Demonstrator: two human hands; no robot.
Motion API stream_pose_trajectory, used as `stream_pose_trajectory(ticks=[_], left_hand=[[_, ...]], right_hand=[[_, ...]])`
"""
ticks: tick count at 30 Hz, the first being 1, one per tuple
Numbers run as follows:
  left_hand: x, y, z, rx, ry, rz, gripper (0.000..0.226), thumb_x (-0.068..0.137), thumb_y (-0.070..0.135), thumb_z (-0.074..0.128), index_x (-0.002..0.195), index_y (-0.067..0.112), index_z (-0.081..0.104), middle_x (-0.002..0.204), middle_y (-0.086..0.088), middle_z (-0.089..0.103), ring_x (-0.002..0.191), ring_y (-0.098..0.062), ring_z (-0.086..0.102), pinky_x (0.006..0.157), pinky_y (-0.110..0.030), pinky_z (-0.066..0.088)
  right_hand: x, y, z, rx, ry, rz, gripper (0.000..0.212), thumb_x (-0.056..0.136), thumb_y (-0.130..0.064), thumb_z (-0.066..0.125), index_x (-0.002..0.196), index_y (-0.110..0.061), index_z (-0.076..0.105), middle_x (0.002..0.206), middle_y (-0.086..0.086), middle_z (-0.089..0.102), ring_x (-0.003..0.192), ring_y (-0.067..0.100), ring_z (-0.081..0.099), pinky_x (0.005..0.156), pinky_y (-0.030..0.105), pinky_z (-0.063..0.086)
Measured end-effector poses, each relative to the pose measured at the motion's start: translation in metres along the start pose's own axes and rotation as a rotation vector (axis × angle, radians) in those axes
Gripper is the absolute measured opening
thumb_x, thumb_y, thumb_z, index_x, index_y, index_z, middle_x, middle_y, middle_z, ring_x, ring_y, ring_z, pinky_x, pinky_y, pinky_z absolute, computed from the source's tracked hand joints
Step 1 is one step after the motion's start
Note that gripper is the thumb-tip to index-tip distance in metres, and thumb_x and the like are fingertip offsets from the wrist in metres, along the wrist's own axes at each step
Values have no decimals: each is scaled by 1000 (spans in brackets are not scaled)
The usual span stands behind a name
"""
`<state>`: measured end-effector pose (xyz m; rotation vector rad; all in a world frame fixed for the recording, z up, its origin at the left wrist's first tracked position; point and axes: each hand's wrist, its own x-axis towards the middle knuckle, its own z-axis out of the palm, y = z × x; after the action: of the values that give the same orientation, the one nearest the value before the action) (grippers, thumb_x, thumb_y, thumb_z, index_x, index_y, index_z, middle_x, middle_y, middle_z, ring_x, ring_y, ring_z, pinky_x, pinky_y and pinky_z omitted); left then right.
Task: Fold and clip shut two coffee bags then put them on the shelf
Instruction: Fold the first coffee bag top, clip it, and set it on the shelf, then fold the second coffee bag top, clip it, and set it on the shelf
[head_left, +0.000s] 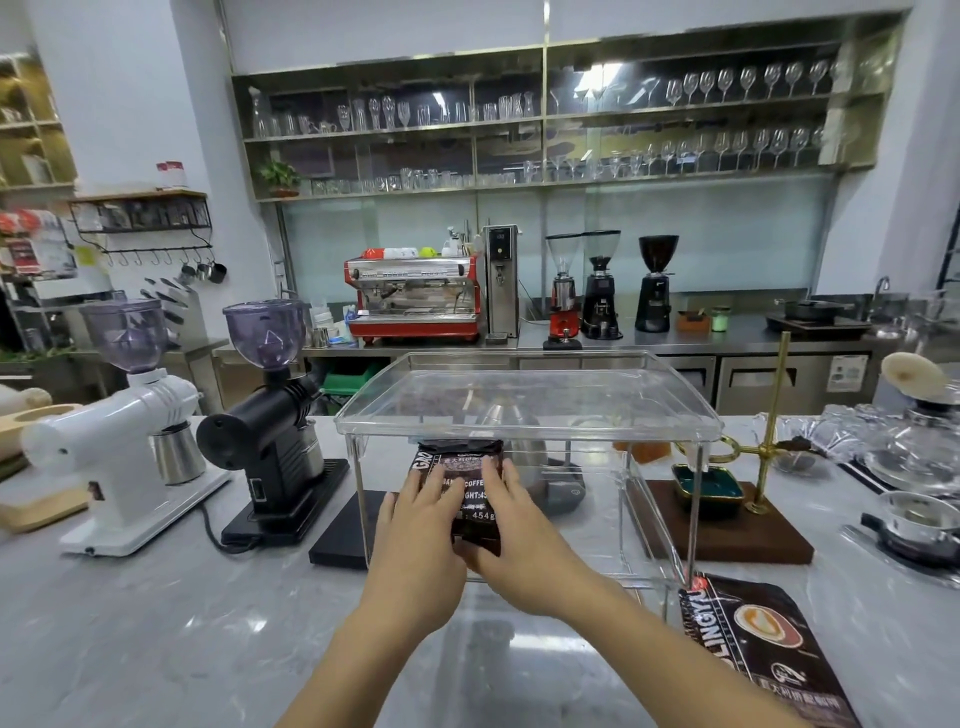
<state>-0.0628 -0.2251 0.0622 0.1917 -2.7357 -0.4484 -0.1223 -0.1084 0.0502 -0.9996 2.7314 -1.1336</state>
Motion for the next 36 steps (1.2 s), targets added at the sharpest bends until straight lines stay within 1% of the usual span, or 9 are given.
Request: stream_pose_trajectory(ticks=[1, 3, 9, 18, 26, 29, 31, 33, 36], left_hand=[[-2, -1, 1, 25, -24, 6, 77, 85, 1, 41, 155, 26, 23, 168, 3, 10, 155, -21, 1, 126, -43, 4], [-4, -2, 2, 69, -53, 25, 73, 92, 7, 38, 158, 25, 12, 169, 2, 1, 155, -20, -6, 125, -41, -1], [-4, -4, 4, 128, -83, 39, 65, 96, 14, 30, 158, 20, 11, 169, -2, 0, 156, -22, -3, 125, -39, 1], [-6, -1, 4, 158, -98, 44, 65, 96, 15, 31, 158, 19, 12, 168, -5, 5, 156, -22, -1, 125, -39, -1], [-14, 3, 8, 188, -6, -2, 64, 100, 19, 29, 159, 21, 5, 168, 3, -5, 155, -19, -9, 125, -44, -5], [-18, 5, 11, 197, 72, 15, 62, 98, 14, 33, 158, 17, 15, 169, -1, 2, 156, -22, -3, 126, -44, 1], [-20, 5, 16, 168, 173, 63, 60, 93, 6, 44, 152, 13, 36, 166, -8, 19, 155, -28, 11, 125, -46, 9], [-26, 10, 21, 69, 308, 125, 54, 80, -7, 58, 132, 6, 61, 152, -17, 47, 146, -36, 35, 120, -53, 28], [-46, 32, 32, -137, 520, 276, 34, 78, -8, 60, 108, 3, 73, 122, -14, 68, 122, -34, 58, 102, -51, 48]], right_hand=[[-3, 0, 0, -78, 15, -34, 95, 89, -43, 61, 155, -19, -3, 164, 0, -14, 151, 17, 1, 121, 33, 19], [-7, 1, 1, -226, 45, -113, 85, 93, -43, 53, 155, -16, 1, 164, 0, -14, 151, 15, -8, 123, 34, 10], [-6, 8, 2, -416, 22, -135, 77, 96, -44, 42, 155, -15, 2, 165, 1, -7, 151, 15, -8, 124, 37, 5], [-9, 9, 2, -447, -6, -109, 77, 97, -48, 36, 154, -12, 1, 165, 3, -7, 151, 17, -8, 123, 40, 5], [-22, 6, 6, -387, 66, -128, 69, 98, -38, 40, 154, -15, 7, 165, 4, -2, 152, 18, -4, 123, 41, 7], [-45, 5, -1, -363, 101, -158, 67, 98, -35, 44, 153, -14, 12, 165, 4, 4, 152, 18, -1, 123, 36, 5], [-63, 5, -7, -318, 148, -199, 63, 97, -32, 47, 151, -14, 21, 163, 5, 14, 151, 19, 6, 122, 31, 6], [-84, 5, -15, -252, 190, -255, 57, 95, -31, 48, 147, -15, 32, 159, 4, 25, 149, 17, 17, 122, 27, 11], [-122, 15, -33, -153, 216, -330, 45, 95, -28, 49, 139, -19, 48, 150, -2, 42, 141, 9, 31, 116, 15, 18]])
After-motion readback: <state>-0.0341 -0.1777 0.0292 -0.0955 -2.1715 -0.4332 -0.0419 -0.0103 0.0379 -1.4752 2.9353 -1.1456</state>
